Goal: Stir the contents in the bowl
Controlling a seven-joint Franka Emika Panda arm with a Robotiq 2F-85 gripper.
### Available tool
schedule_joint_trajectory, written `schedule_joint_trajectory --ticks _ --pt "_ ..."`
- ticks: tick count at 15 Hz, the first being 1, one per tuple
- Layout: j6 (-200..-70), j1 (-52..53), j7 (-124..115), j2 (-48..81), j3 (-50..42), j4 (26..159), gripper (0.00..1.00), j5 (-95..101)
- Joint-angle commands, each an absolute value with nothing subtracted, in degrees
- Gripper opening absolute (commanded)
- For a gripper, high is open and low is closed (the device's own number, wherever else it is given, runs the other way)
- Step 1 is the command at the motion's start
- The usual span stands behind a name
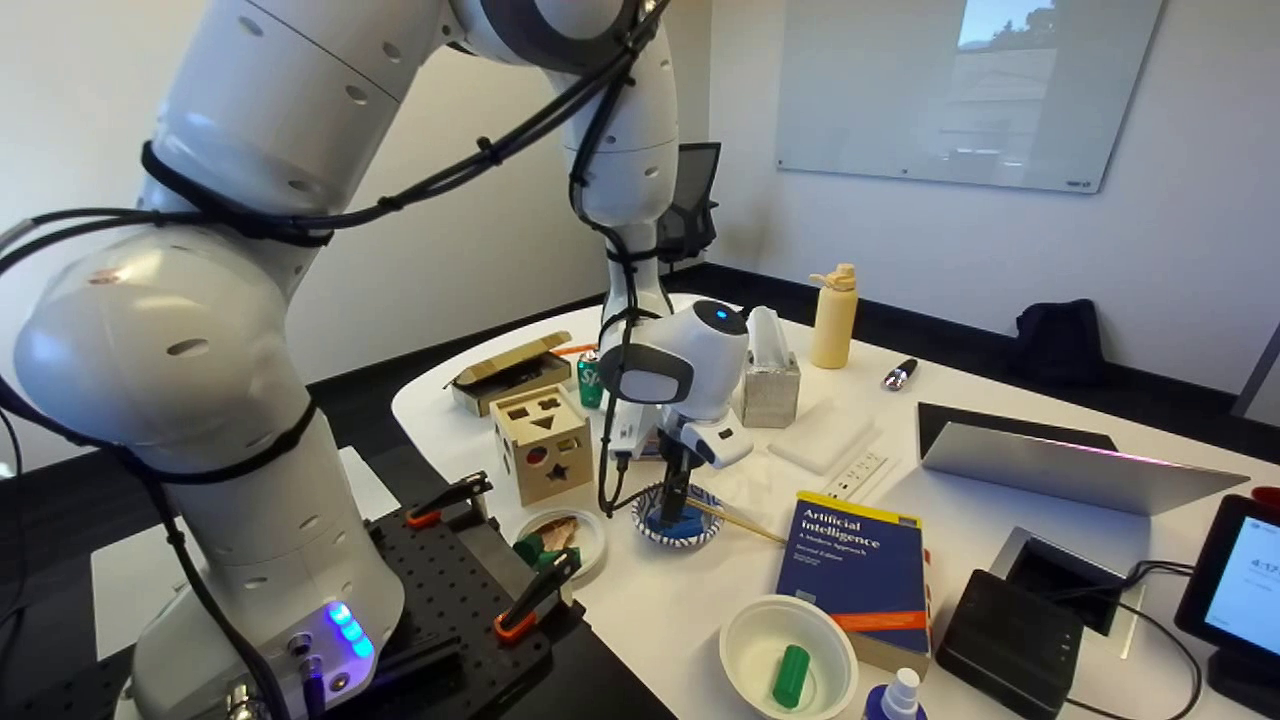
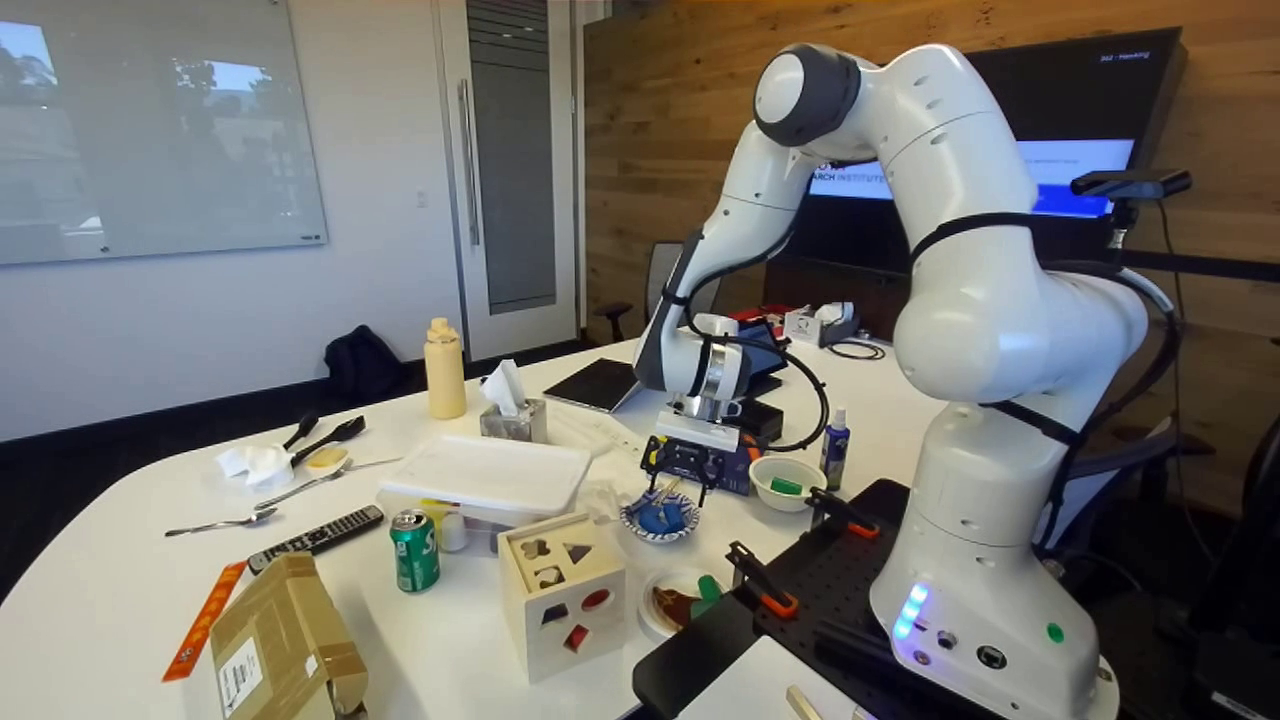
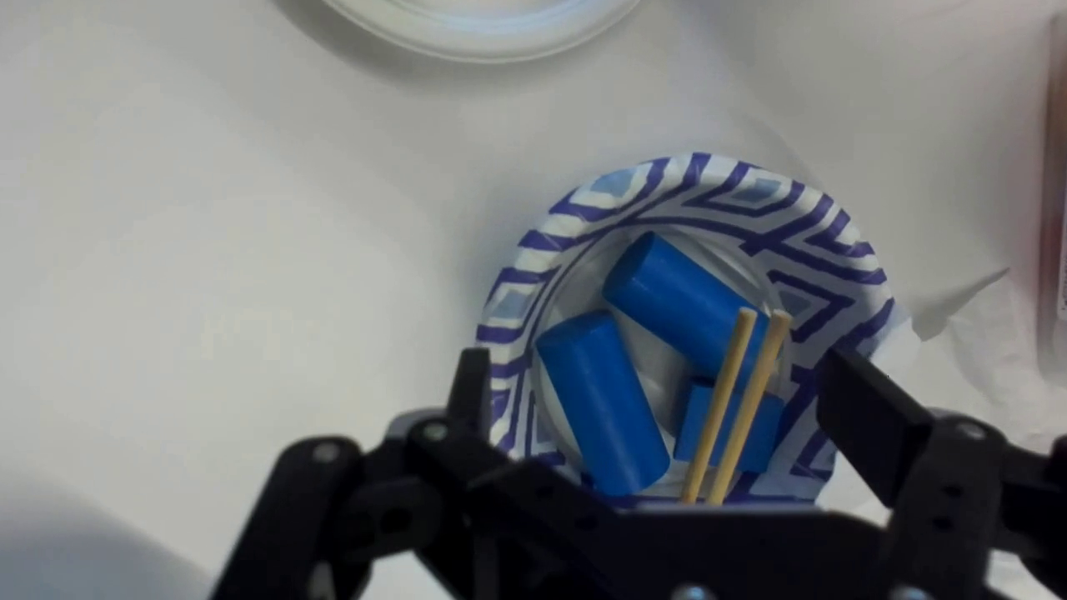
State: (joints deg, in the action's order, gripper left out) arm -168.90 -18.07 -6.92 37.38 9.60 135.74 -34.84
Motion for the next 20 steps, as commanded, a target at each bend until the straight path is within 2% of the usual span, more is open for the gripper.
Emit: schedule_joint_trajectory --ticks 1,4,5,6,15,16,20 --pt "-170.26 -19.42 -5.28 40.22 11.11 132.96 1.00 -34.94" --pt "-169.71 -19.11 -5.81 41.70 10.69 131.15 1.00 -34.22" --pt "-169.75 -19.06 -5.90 41.98 10.62 130.85 0.75 -34.14" --pt "-169.72 -18.99 -5.98 42.06 10.58 130.63 0.74 -34.05" --pt "-169.77 -19.00 -6.07 42.35 10.72 130.06 0.03 -34.00" --pt "-169.56 -18.96 -6.16 42.20 10.69 130.14 0.00 -34.00" --pt "-168.81 -18.64 -6.71 41.01 10.79 130.93 0.02 -34.15"
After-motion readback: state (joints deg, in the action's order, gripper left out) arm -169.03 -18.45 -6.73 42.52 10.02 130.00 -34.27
